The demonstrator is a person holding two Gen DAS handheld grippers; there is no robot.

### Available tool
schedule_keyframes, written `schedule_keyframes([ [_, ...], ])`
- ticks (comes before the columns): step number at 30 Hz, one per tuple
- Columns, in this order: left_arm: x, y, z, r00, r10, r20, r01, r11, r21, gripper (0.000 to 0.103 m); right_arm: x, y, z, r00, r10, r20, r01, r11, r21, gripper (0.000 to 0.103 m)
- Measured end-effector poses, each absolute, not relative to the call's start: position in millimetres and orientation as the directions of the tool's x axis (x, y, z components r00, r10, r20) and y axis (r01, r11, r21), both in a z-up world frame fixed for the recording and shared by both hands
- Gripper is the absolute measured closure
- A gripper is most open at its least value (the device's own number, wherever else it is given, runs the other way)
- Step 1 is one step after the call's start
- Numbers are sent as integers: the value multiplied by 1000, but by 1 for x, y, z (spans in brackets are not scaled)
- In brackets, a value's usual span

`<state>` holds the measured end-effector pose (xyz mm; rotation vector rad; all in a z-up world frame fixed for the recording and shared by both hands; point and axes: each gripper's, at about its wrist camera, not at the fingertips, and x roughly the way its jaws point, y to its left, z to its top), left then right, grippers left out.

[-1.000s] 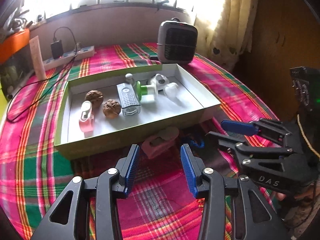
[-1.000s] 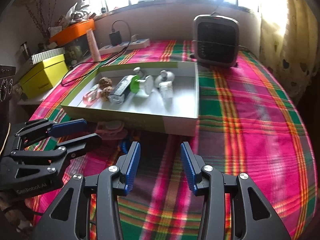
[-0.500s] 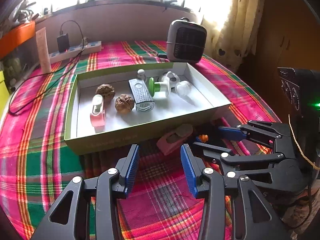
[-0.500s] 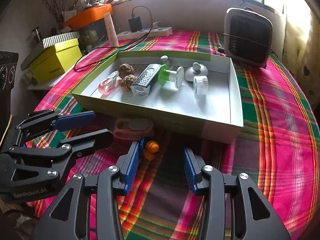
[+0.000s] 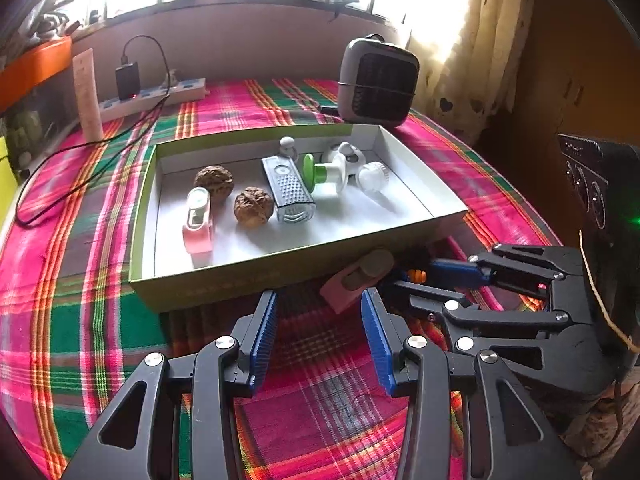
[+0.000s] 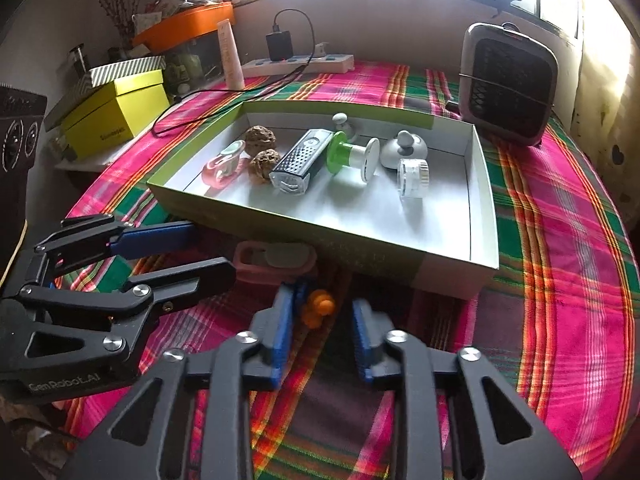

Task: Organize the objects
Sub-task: 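Grasp the orange-beaded toy on the blue cord with the right gripper, then grasp the pink-and-white holder with the left gripper while the right gripper holds the beaded toy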

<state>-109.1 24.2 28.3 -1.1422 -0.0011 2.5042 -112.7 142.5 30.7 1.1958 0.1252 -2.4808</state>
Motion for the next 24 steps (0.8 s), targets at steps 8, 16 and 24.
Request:
schedule_keyframes([
  [8,-119,33,24,-553,382,-741,-384,-906,-181,62,-104,156,31,-580,-276,-767,334,-939,86,85],
  [16,-116,47,23,-534,400,-745,-429,-887,-169,62,-95,176,33,-600,-253,-759,280,-955,97,85],
  [24,-101,66,26,-476,472,-742,-502,-839,-212,62,-89,191,35,-614,-238,-753,245,-964,105,85],
])
